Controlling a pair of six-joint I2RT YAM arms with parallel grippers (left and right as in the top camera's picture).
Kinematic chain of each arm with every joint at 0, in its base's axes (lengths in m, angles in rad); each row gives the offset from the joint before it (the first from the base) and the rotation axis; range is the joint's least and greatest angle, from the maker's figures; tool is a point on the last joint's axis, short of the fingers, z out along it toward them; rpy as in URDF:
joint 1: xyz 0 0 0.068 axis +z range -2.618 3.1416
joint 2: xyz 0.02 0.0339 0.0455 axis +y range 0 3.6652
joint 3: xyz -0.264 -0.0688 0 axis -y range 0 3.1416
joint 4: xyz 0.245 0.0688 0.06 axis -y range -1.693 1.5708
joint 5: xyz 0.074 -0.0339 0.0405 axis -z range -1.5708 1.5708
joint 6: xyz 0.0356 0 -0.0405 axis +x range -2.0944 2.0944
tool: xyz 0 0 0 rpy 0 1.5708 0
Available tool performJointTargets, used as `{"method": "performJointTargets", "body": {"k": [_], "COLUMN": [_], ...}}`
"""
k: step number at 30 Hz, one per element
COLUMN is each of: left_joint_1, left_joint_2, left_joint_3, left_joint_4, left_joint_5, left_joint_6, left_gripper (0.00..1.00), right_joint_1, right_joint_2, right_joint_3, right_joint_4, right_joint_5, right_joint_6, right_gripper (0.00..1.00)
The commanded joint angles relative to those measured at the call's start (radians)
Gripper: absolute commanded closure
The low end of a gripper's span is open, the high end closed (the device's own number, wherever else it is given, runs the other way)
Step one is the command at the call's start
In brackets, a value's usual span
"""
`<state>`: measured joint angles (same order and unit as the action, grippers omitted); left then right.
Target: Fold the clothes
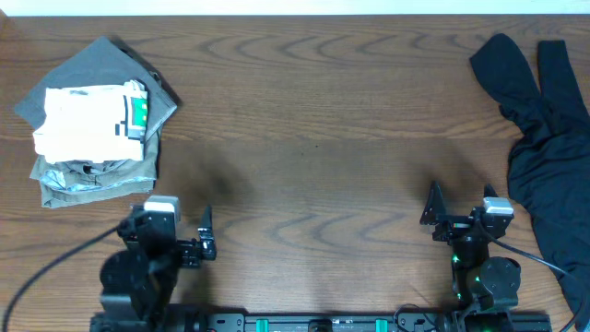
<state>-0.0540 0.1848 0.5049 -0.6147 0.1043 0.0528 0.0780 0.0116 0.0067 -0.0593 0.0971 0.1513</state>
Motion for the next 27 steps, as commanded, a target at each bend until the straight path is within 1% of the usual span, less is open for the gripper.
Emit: {"method": "performJointTargets", "body": {"k": [1,3,10,14,15,20,24,27], "left_joint_1": [0.003,0.003,0.004,0.004,0.004,0.004,0.004,0.004], "left_joint_2": [-0.119,-0.188,-0.183,-0.183,-0.183,-0.183,-0.183,-0.181], "left_joint_3": [-0.129,-0.223,-0.404,-0.504,-0.499,-0.501,-0.501,-0.501], "left_joint_4": [0.091,0.186,0.504,0.642,0.618,0.605,0.550,0.552], "left_joint_5": [-0.012,-0.012,-0.013,-0.012,-0.012,-0.012,-0.012,-0.012], "left_joint_6": [0.005,0.005,-0.002,-0.002,-0.001,-0.002,-0.002,-0.002], "left_gripper": [0.02,0.02,0.02,0.02,0.02,0.02,0.02,0.02], "right_joint_1": [-0.018,-0.018,-0.018,-0.018,-0.018,-0.018,-0.018,-0.018], "right_joint_2": [-0.006,-0.006,-0.006,-0.006,-0.006,-0.006,-0.006,-0.006], "right_joint_3": [-0.001,-0.001,-0.001,-0.001,-0.001,-0.001,-0.001,-0.001], "right_joint_4": [-0.005,-0.005,-0.005,-0.005,-0.005,-0.005,-0.005,-0.005], "right_joint_5": [-0.003,-0.003,-0.003,-0.003,-0.003,-0.003,-0.003,-0.003], "right_joint_6": [-0.010,-0.010,-0.010,-0.010,-0.010,-0.010,-0.010,-0.010], "right_gripper": [0.01,0.01,0.01,0.01,0.01,0.01,0.01,0.01]}}
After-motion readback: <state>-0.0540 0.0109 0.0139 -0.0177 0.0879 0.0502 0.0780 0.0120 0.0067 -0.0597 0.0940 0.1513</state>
